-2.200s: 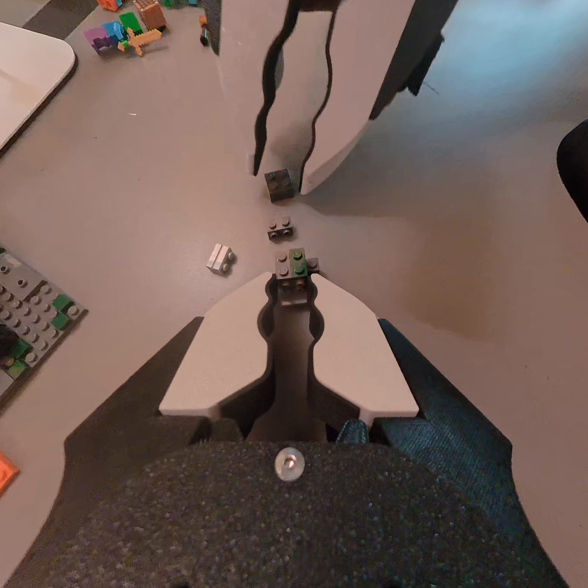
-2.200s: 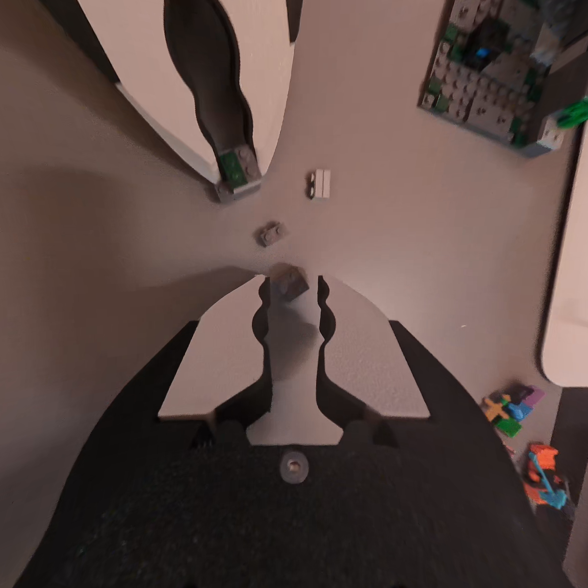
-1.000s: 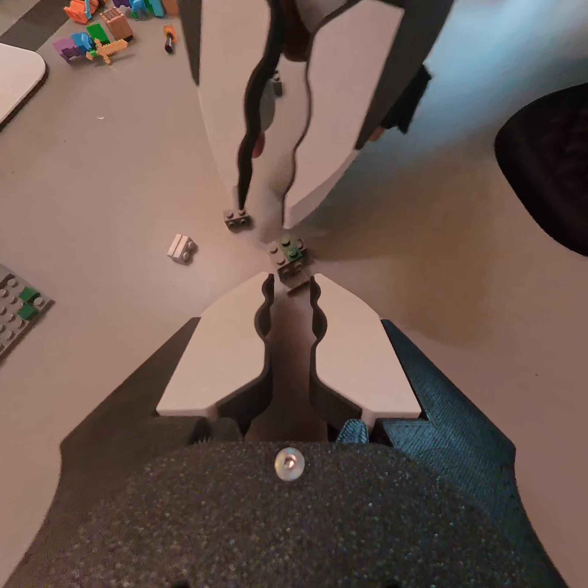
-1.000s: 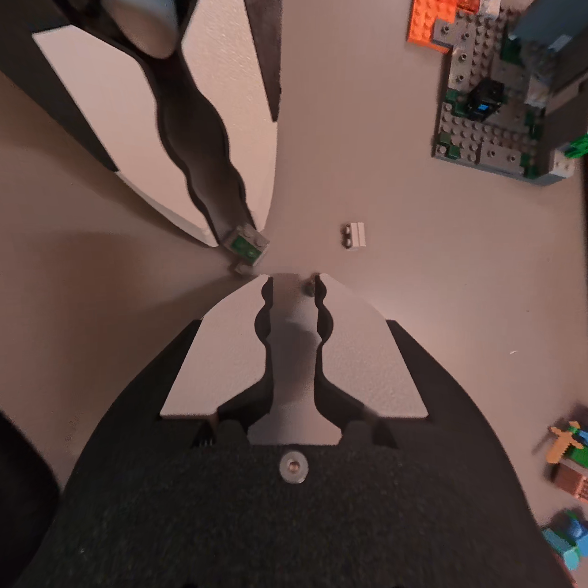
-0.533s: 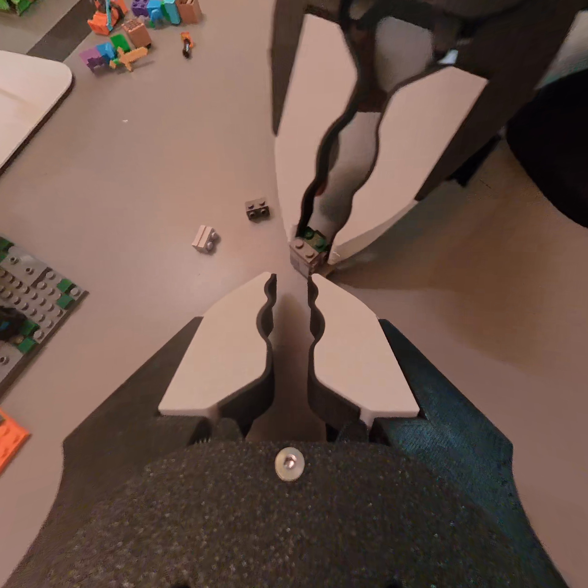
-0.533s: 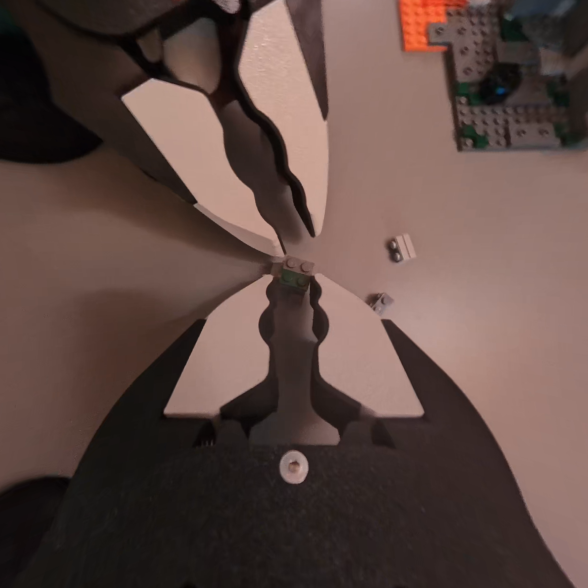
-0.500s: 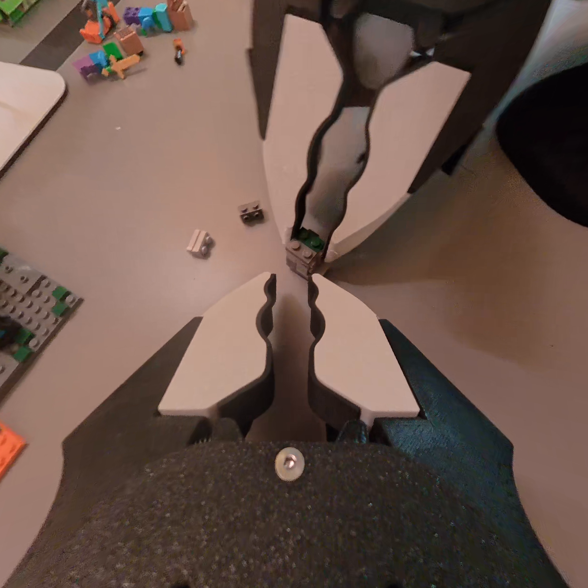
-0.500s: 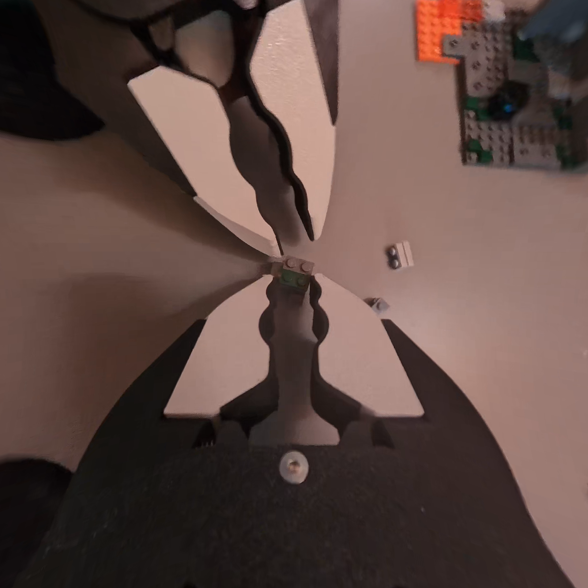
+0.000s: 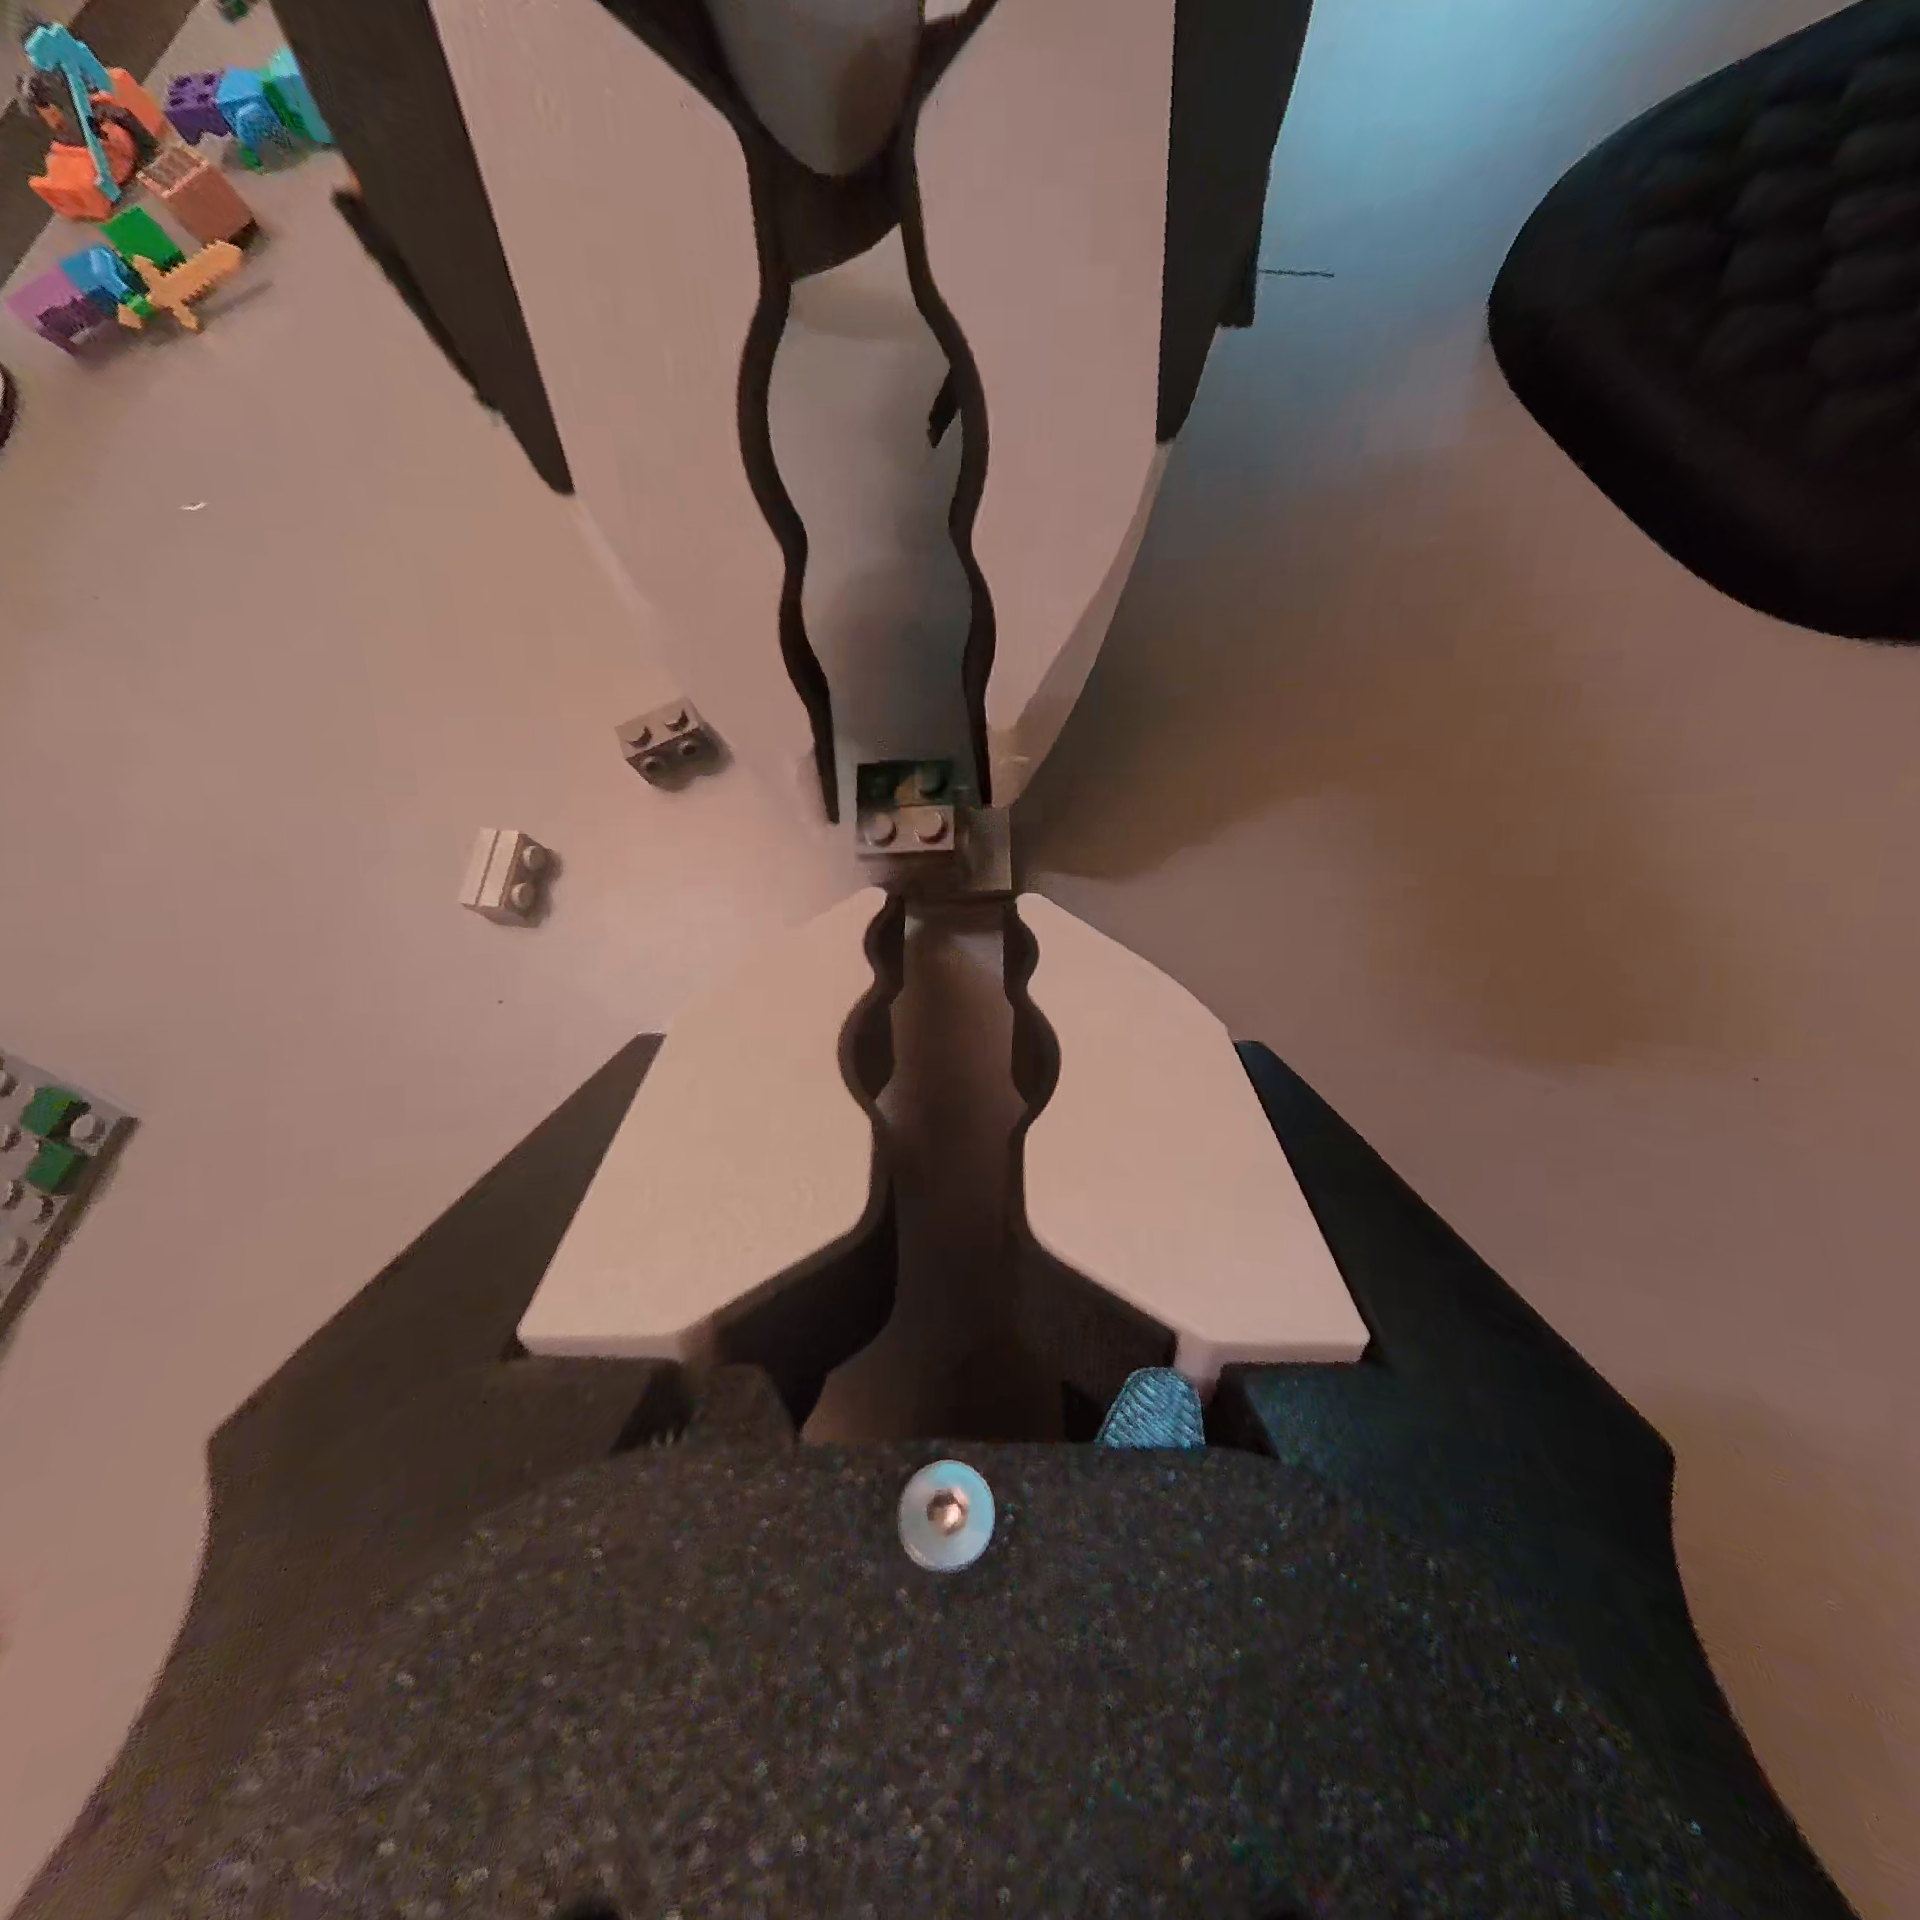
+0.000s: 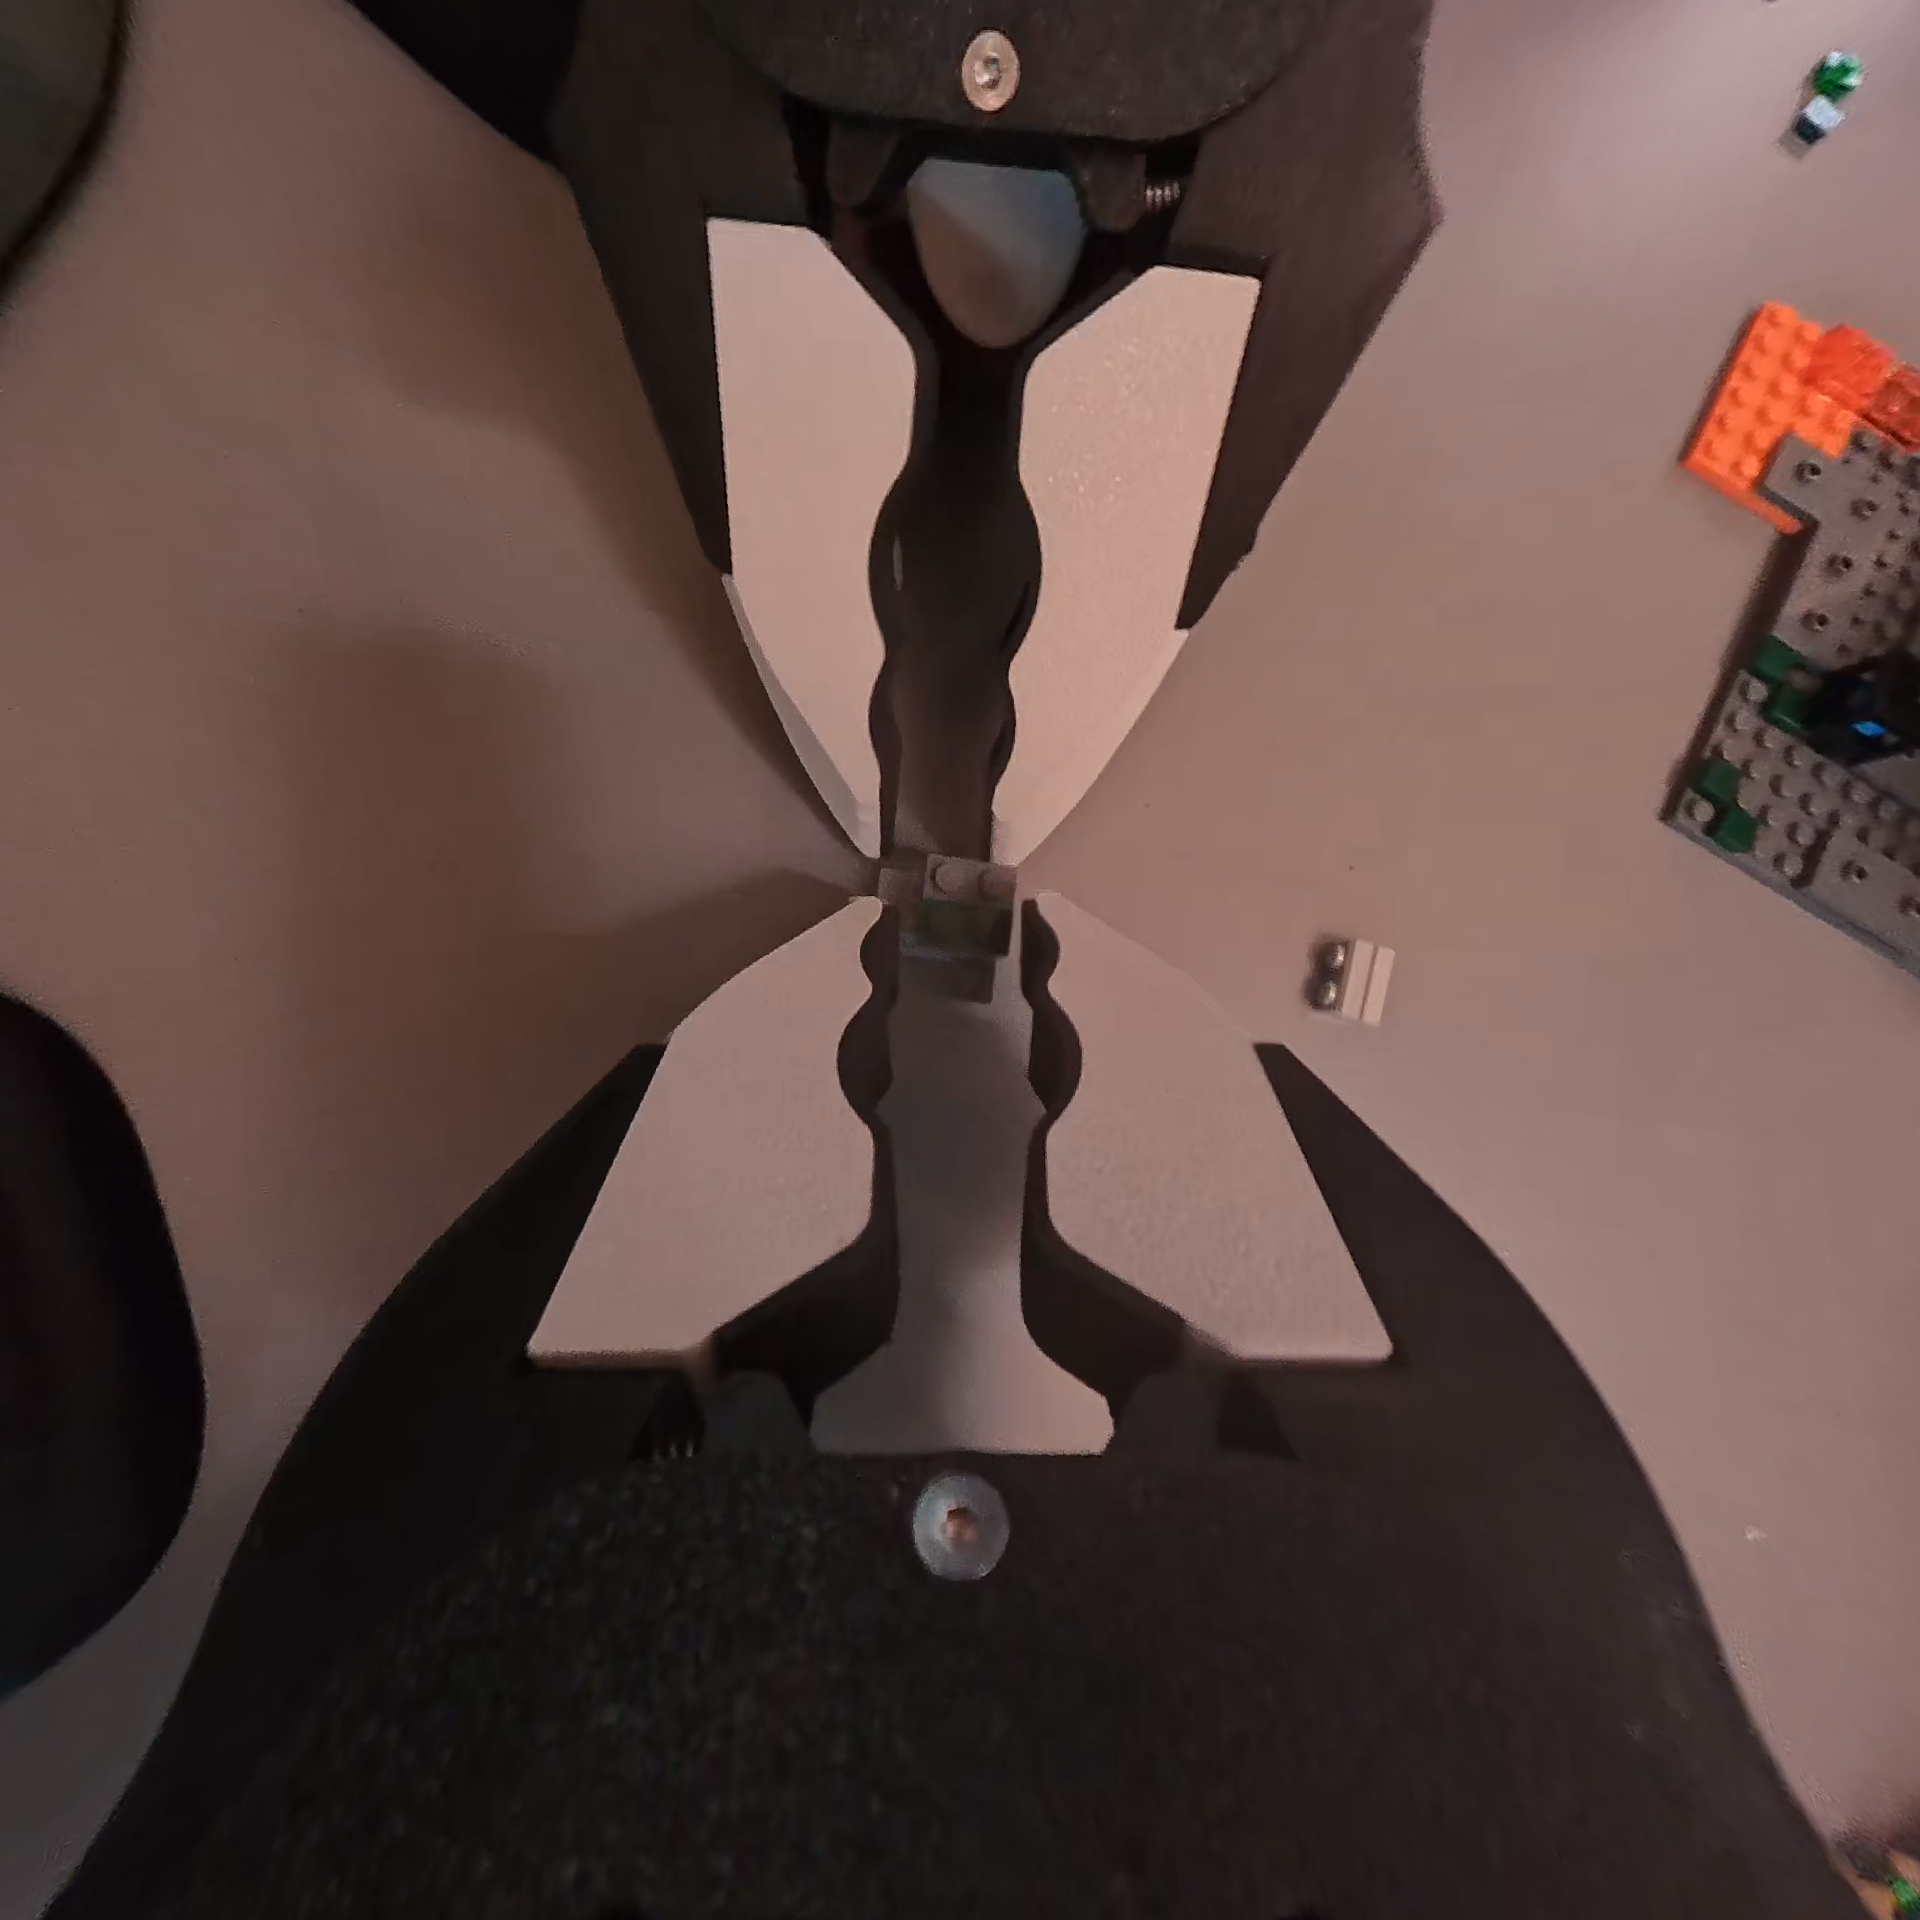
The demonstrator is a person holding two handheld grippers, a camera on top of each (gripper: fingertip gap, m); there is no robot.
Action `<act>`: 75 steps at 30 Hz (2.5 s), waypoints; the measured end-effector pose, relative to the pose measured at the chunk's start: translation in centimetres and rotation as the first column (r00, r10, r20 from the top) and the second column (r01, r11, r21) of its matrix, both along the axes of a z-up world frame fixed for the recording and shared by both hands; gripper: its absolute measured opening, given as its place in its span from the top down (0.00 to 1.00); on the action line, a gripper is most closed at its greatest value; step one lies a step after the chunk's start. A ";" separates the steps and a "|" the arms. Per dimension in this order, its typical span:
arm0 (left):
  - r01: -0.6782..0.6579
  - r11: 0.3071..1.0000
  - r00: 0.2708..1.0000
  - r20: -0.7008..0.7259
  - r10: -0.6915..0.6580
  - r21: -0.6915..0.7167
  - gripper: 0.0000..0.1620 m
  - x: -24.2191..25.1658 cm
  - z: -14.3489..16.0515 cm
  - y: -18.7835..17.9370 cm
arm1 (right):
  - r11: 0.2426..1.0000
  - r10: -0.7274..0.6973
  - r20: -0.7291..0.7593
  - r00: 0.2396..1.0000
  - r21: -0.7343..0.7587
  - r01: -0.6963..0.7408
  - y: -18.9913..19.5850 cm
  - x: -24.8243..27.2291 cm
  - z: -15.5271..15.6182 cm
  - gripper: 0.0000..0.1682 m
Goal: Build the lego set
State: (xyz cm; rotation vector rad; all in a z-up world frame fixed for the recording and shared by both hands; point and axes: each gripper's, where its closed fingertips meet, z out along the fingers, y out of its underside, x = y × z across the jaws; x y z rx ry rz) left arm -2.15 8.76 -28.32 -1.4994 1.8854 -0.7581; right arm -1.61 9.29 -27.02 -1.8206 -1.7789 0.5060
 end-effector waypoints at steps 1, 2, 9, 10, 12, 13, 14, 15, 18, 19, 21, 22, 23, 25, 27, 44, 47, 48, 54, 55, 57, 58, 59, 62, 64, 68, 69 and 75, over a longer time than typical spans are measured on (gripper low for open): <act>-0.001 1.000 1.000 0.001 0.001 0.001 0.89 0.0 0.0 0.0 | 1.000 -0.023 0.002 1.000 0.003 0.023 0.0 0.2 0.1 0.86; -0.002 1.000 1.000 0.003 0.002 0.001 0.89 0.0 0.1 0.0 | 0.999 -0.044 0.000 0.999 0.008 0.044 0.0 0.4 0.1 0.85; -0.022 1.000 1.000 0.015 0.022 -0.009 0.87 0.1 0.2 0.4 | 0.992 -0.120 -0.001 0.993 0.046 0.120 0.2 0.2 0.3 0.86; -0.020 1.000 1.000 0.019 0.020 -0.012 0.87 0.2 0.2 0.4 | 0.992 -0.113 0.003 0.994 0.049 0.113 0.2 0.1 0.3 0.88; -0.020 1.000 1.000 0.020 0.020 -0.005 0.87 0.2 0.2 0.3 | 0.995 -0.089 0.005 0.996 0.048 0.089 0.1 0.0 0.2 0.89; -0.021 1.000 1.000 0.021 0.021 -0.004 0.87 0.3 0.2 0.3 | 0.996 -0.079 0.000 0.997 0.044 0.079 0.1 0.0 0.3 0.89; -0.024 1.000 0.999 0.021 0.024 -0.005 0.87 0.3 0.2 0.3 | 0.997 -0.070 -0.006 0.998 0.039 0.070 0.1 0.0 0.3 0.89; -0.027 1.000 0.999 0.020 0.027 -0.006 0.87 0.4 0.2 0.3 | 0.997 -0.064 -0.011 0.998 0.036 0.064 0.1 0.0 0.4 0.90; -0.022 1.000 1.000 0.016 0.022 -0.004 0.88 0.4 0.1 0.1 | 0.997 -0.069 -0.026 0.997 0.022 0.069 0.1 0.4 0.6 0.89; -0.022 1.000 1.000 0.017 0.022 -0.003 0.88 0.4 0.1 0.1 | 0.996 -0.084 -0.032 0.996 0.016 0.084 0.3 0.8 0.9 0.88; -0.022 1.000 1.000 0.017 0.023 -0.006 0.88 0.4 0.1 0.2 | 0.992 -0.129 -0.039 0.991 0.011 0.129 1.3 1.8 1.5 0.86; -0.023 1.000 1.000 0.018 0.023 -0.007 0.88 0.4 0.2 0.2 | 0.989 -0.147 -0.035 0.989 0.017 0.148 1.9 2.4 1.6 0.86; -0.024 1.000 0.999 0.020 0.025 -0.008 0.88 0.4 0.2 0.3 | 0.987 -0.157 -0.030 0.987 0.017 0.158 2.4 2.9 1.6 0.86; -0.031 0.999 0.999 0.020 0.031 -0.011 0.88 0.3 0.2 0.4 | 0.987 -0.162 -0.016 0.987 0.004 0.162 3.1 3.5 1.4 0.86; -0.034 0.999 0.999 0.019 0.034 -0.009 0.88 0.3 0.1 0.5 | 0.989 -0.149 0.017 0.989 0.012 0.149 3.8 3.7 0.9 0.86; -0.031 0.999 0.990 0.135 0.037 -0.045 0.88 0.5 2.1 0.6 | 0.985 -0.147 -0.260 0.954 -0.124 0.119 2.3 1.3 4.4 0.92; -0.005 0.997 0.970 0.242 0.023 -0.075 0.88 0.9 4.3 0.0 | 0.982 -0.171 -0.401 0.900 -0.140 0.124 0.6 0.3 6.2 0.92; 0.001 0.996 0.962 0.270 0.022 -0.086 0.87 1.0 4.8 -0.1 | 0.982 -0.176 -0.434 0.884 -0.143 0.126 0.1 0.1 6.6 0.92; 0.031 0.994 0.928 0.372 0.008 -0.101 0.88 1.2 6.8 -0.9 | 0.978 -0.200 -0.547 0.813 -0.165 0.129 -1.0 -0.7 7.9 0.92; 0.031 0.995 0.923 0.384 0.009 -0.099 0.88 1.2 7.1 -0.9 | 0.977 -0.201 -0.556 0.806 -0.169 0.127 -1.0 -0.8 8.0 0.92; 0.026 0.995 0.915 0.403 0.015 -0.097 0.89 1.2 7.6 -0.9 | 0.977 -0.203 -0.569 0.797 -0.173 0.125 -1.0 -0.9 8.2 0.92; 0.023 0.995 0.912 0.410 0.020 -0.100 0.89 1.2 7.7 -0.9 | 0.977 -0.202 -0.572 0.795 -0.171 0.126 -1.0 -0.9 8.2 0.92; 0.022 0.995 0.911 0.411 0.022 -0.102 0.89 1.1 7.8 -0.8 | 0.977 -0.203 -0.576 0.792 -0.170 0.127 -1.0 -1.0 8.2 0.92; 0.014 0.994 0.907 0.420 0.031 -0.105 0.90 1.1 8.0 -0.7 | 0.976 -0.210 -0.592 0.778 -0.171 0.133 -0.9 -0.9 8.4 0.92; 0.014 0.993 0.906 0.421 0.038 -0.120 0.90 1.1 8.0 -0.6 | 0.975 -0.215 -0.600 0.771 -0.173 0.137 -0.8 -0.8 8.4 0.92; 0.013 0.990 0.908 0.417 0.047 -0.139 0.90 1.0 7.9 -0.4 | 0.975 -0.219 -0.592 0.776 -0.171 0.145 -0.6 -0.6 8.1 0.92; 0.013 0.990 0.909 0.415 0.046 -0.138 0.90 1.0 7.9 -0.4 | 0.975 -0.219 -0.590 0.777 -0.172 0.144 -0.6 -0.6 8.1 0.92; 0.010 0.990 0.915 0.400 0.049 -0.144 0.90 1.0 7.6 -0.3 | 0.979 -0.202 -0.555 0.807 -0.148 0.143 -0.5 -0.7 7.8 0.92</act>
